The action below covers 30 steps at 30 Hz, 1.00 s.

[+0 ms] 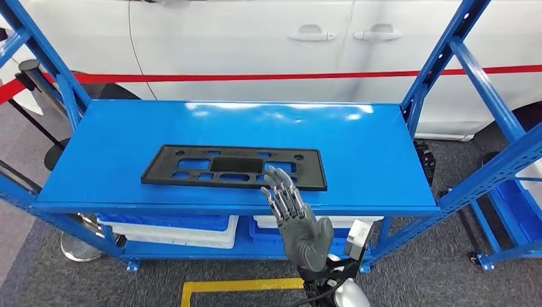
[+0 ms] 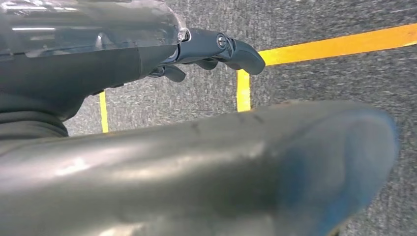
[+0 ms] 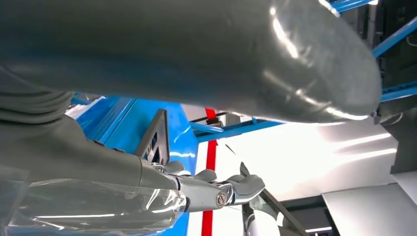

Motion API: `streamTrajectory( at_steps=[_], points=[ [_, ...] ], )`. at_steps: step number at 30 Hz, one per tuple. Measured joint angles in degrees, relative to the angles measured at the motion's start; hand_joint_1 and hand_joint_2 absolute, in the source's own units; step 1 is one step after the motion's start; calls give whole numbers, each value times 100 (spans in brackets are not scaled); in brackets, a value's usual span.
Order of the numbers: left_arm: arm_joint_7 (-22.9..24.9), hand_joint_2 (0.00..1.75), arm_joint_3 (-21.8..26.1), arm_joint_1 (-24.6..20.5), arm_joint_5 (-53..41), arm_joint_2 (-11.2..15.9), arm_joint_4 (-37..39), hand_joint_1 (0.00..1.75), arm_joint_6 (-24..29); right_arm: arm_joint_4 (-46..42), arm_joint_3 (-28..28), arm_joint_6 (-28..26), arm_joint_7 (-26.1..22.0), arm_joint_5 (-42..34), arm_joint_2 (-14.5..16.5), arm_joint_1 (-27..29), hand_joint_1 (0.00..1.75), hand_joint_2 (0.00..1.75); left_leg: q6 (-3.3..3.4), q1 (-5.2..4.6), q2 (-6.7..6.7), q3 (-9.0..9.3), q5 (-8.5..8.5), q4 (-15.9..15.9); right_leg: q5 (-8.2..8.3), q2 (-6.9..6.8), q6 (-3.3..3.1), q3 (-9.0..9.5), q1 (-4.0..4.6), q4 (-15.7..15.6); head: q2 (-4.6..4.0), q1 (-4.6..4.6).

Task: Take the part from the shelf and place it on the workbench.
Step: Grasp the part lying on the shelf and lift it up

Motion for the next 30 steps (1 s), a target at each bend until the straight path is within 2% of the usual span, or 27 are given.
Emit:
streamTrajectory(
  at_steps=[1,2,3,4,5,6,7,8,9,12,13,15,17,18,19,20,21,23,24,26,28,30],
  points=[
    [-1,0,-1,-4,1,0,0,0,1,1,0,0,2,-3,-5,3,0,0,21,-7,1,1,-8,1,-180,-4,10,-196,-1,390,0,3],
    [0,0,-1,-5,1,0,0,0,1,3,0,-1,3,-8,-11,8,0,44,34,-15,0,5,-16,3,-298,-5,18,-378,-3,734,0,3],
    [1,0,-1,-4,1,0,0,0,1,5,0,-4,8,-13,-18,13,0,87,41,-21,-1,12,-26,5,-314,-6,19,-492,-4,924,0,3],
    [3,0,0,-3,1,0,0,0,1,7,0,-17,24,-20,-23,16,0,131,44,-27,-4,25,-38,6,-221,-7,12,-501,-5,903,0,3],
    [9,0,0,-3,0,0,0,0,1,7,0,-41,54,-29,-27,17,0,175,41,-31,-9,46,-53,7,-36,-7,-5,-396,-4,661,0,3],
    [15,0,-1,-4,-1,0,0,0,0,6,1,-81,107,-43,-28,13,0,175,31,-35,-14,71,-71,7,185,-8,-31,-212,-1,275,0,3],
    [24,0,0,-6,-2,0,0,0,0,5,3,-144,183,-55,-28,2,0,175,10,-50,-19,88,-94,15,337,-9,-58,-24,13,-112,0,3],
    [32,0,0,-8,-3,0,0,0,0,5,10,-225,264,-52,-29,-15,0,175,-16,-62,-21,98,-111,19,429,-9,-81,113,25,-400,1,2],
    [39,0,1,-11,-5,0,0,0,0,5,21,-324,337,-29,-31,-32,0,175,-44,-73,-22,102,-127,23,456,-6,-99,188,37,-565,1,0],
    [50,0,0,-19,-9,0,0,0,4,7,81,-638,382,225,-51,-54,0,175,-135,-71,-16,111,-166,26,438,6,-154,214,33,-645,0,-3],
    [49,0,0,-18,-9,0,0,0,8,7,112,-743,348,370,-62,-54,0,175,-165,-65,-14,85,-229,101,439,3,-182,230,22,-665,0,-4],
    [45,0,3,-14,-8,0,0,0,15,13,187,-963,276,707,-84,-55,0,175,-215,-47,-12,-137,-522,597,440,-13,-232,256,5,-692,0,-8],
    [33,0,5,-3,-7,0,0,0,16,37,256,-1275,250,1185,-107,-55,0,175,-248,-41,-12,-508,-848,1350,428,-24,-258,259,12,-687,0,-9],
    [23,0,7,6,-7,-1,0,0,14,55,292,-1485,263,1523,-118,-57,0,175,-257,-39,-11,-637,-895,1590,422,-25,-262,261,16,-682,0,-9],
    [10,0,7,15,-11,-1,0,0,9,75,332,-1722,294,1934,-129,-61,0,175,-259,-40,-11,-669,-827,1620,414,-22,-264,264,18,-674,0,-10],
    [-7,0,7,20,-16,-1,0,0,3,96,381,-1974,345,2409,-138,-71,0,175,-252,-40,-11,-592,-655,1423,404,-17,-259,271,19,-664,0,-10],
    [-26,0,7,20,-23,-1,0,0,-6,120,438,-2223,412,2911,-145,-89,0,175,-235,-40,-11,-427,-423,1046,391,-10,-250,281,20,-652,0,-10],
    [-67,0,8,13,-44,-1,0,0,-22,186,567,-2700,559,3904,-152,-144,0,175,-181,-56,-12,-100,-131,325,367,-1,-216,289,33,-624,0,-8],
    [-81,0,9,8,-58,-2,0,0,-28,234,638,-2929,642,4377,-153,-180,0,175,-152,-69,-14,-17,-84,136,362,-1,-194,285,38,-615,0,-7],
    [-93,0,10,5,-94,-3,0,0,-35,362,789,-3354,840,5265,-153,-261,0,175,-94,-94,-21,4,-82,61,371,-1,-138,278,40,-617,1,-5],
    [-87,0,10,9,-131,-7,0,0,-41,495,930,-3701,1069,6051,-153,-347,0,175,-24,-72,-13,20,-43,17,324,-8,-77,262,31,-568,1,-3],
    [-76,0,10,8,-166,-16,0,0,-47,619,1059,-3919,1289,6680,-155,-425,0,175,40,-47,0,34,-9,-24,67,-13,-30,88,24,-175,0,3]
  ],
)
